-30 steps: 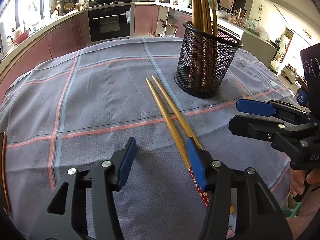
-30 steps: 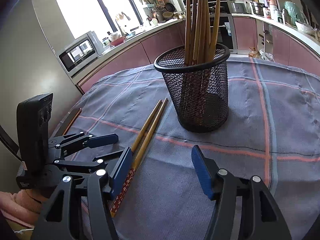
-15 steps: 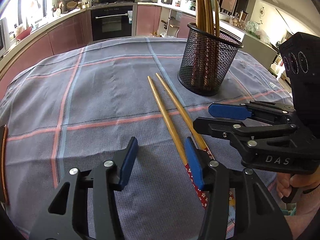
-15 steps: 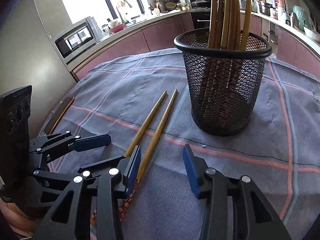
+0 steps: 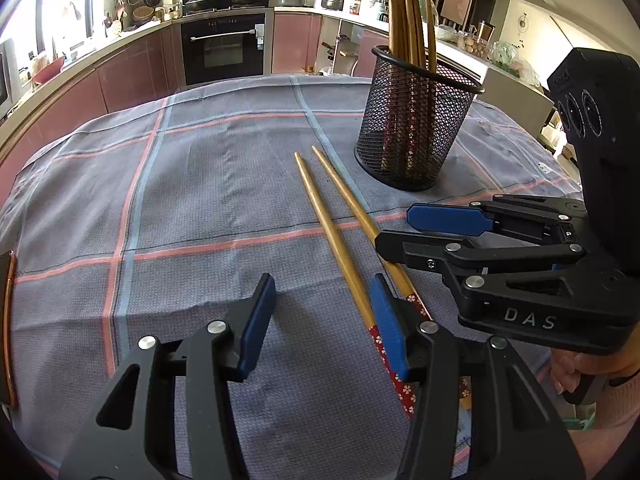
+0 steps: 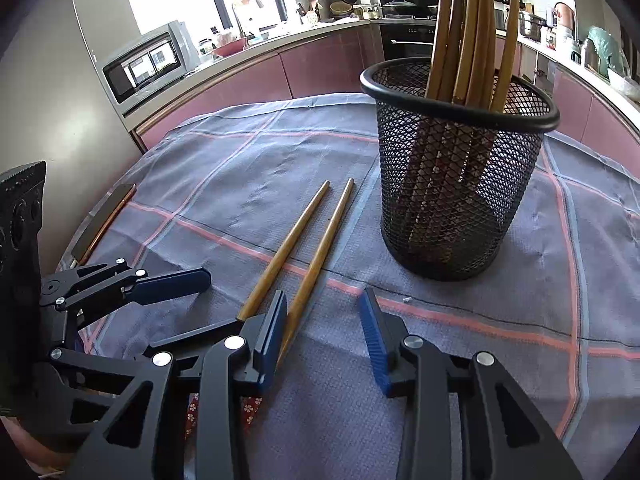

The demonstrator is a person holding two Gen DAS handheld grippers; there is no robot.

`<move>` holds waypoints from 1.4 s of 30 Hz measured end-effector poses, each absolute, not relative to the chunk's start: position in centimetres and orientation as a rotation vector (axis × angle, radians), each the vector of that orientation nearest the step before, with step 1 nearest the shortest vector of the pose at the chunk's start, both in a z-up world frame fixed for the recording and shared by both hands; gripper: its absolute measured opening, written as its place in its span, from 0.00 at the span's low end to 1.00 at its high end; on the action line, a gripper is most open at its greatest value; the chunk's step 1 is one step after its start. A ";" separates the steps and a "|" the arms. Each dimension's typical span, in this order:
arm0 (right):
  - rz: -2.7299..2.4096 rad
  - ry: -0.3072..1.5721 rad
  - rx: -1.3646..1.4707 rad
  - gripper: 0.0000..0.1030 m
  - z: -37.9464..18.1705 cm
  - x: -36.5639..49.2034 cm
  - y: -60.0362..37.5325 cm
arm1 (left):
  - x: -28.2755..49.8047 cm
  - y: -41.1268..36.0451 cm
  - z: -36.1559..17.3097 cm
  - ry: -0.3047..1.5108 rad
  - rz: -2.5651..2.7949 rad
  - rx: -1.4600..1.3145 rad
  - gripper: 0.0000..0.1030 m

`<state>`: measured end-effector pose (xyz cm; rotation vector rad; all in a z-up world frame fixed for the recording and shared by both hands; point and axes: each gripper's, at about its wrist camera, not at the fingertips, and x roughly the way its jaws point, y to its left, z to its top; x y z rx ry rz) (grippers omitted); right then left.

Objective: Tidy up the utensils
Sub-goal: 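Move both open tools over the last two chopsticks on the cloth, then close the left tool on one chopstick while the right tool closes on the other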

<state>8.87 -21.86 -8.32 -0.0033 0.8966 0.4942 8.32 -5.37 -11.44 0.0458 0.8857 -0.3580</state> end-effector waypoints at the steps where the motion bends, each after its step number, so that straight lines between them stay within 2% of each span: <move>1: 0.490 0.896 -0.006 0.33 -8.3 8.9 -21.9 | 8.3 -5.4 -11.4 0.885 -0.357 0.047 0.48; 5: 0.479 0.895 -0.020 0.30 -8.4 8.7 -22.0 | 8.3 -5.3 -11.4 0.885 -0.358 0.044 0.48; 9: 0.459 0.900 -0.024 0.20 -8.5 8.6 -22.6 | 8.3 -5.3 -11.4 0.886 -0.358 0.043 0.47; 17: 0.453 0.907 -0.037 0.21 -8.3 9.0 -22.8 | 9.0 -5.6 -11.3 0.894 -0.355 0.058 0.46; 23: 0.442 0.900 -0.072 0.21 -8.3 9.7 -22.4 | 10.3 -6.0 -11.4 0.906 -0.359 0.061 0.37; 27: 0.432 0.895 -0.054 0.13 -8.4 9.8 -22.5 | 10.9 -6.4 -11.4 0.909 -0.366 0.063 0.25; 30: 0.434 0.899 -0.001 0.07 -8.5 10.0 -23.3 | 11.1 -6.5 -11.5 0.914 -0.380 0.044 0.12; 36: 0.465 0.878 0.060 0.05 -7.9 9.5 -24.3 | 10.9 -6.4 -11.5 0.913 -0.370 0.017 0.07; 42: 0.539 0.888 0.055 0.05 -7.6 9.1 -23.6 | 10.5 -6.6 -11.3 0.903 -0.374 0.028 0.07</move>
